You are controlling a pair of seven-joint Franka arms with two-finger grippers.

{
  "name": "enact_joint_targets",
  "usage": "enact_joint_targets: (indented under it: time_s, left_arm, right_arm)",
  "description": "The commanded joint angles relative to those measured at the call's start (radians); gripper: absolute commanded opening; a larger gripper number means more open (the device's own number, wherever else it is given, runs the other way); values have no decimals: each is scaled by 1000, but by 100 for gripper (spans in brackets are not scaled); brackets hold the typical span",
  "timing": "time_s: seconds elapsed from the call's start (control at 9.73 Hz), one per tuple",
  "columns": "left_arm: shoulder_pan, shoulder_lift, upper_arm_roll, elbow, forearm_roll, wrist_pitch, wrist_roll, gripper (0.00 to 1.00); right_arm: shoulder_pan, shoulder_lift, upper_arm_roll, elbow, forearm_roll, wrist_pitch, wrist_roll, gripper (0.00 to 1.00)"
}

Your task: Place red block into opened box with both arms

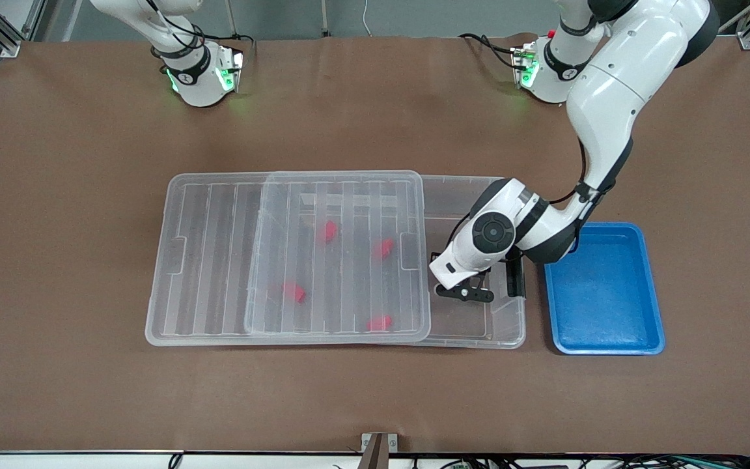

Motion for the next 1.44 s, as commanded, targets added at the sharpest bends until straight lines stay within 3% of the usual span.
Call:
enact_joint_targets:
  time_s: [0.0,0.1,0.31,0.62,0.82,1.13,1.23,1.34]
  left_arm:
    - [15,-74,-7,-12,21,-48,-6,100]
    - [13,-121,-7,-9,13,-106,-1,100]
    - [21,-267,8,-10,-160,-212,102,99]
    - [18,-511,179,-21,-350,-447,341,100]
    - [19,-633,281,-58,-360,-474,393,100]
    - [33,-726,382,-58,-354,-472,402,100]
    - [50,-750,384,-56,-354,-472,413,100]
    - [65,-767,386,-59,-355,-472,439,100]
  right_arm:
    - [-124,-88,148,-93,9,17,-5,100]
    - [-117,-103,152,-110,11,22,-2,100]
    - [-108,-104,148,-110,11,22,-4,100]
    - [-78,-104,112,-109,11,21,-4,100]
    - [-76,-101,112,-106,9,22,-5,100]
    - [-79,-55,112,-107,-3,36,-54,100]
    - [-73,27,112,-112,0,75,-174,77]
    - [-73,100,112,-112,6,158,-259,47]
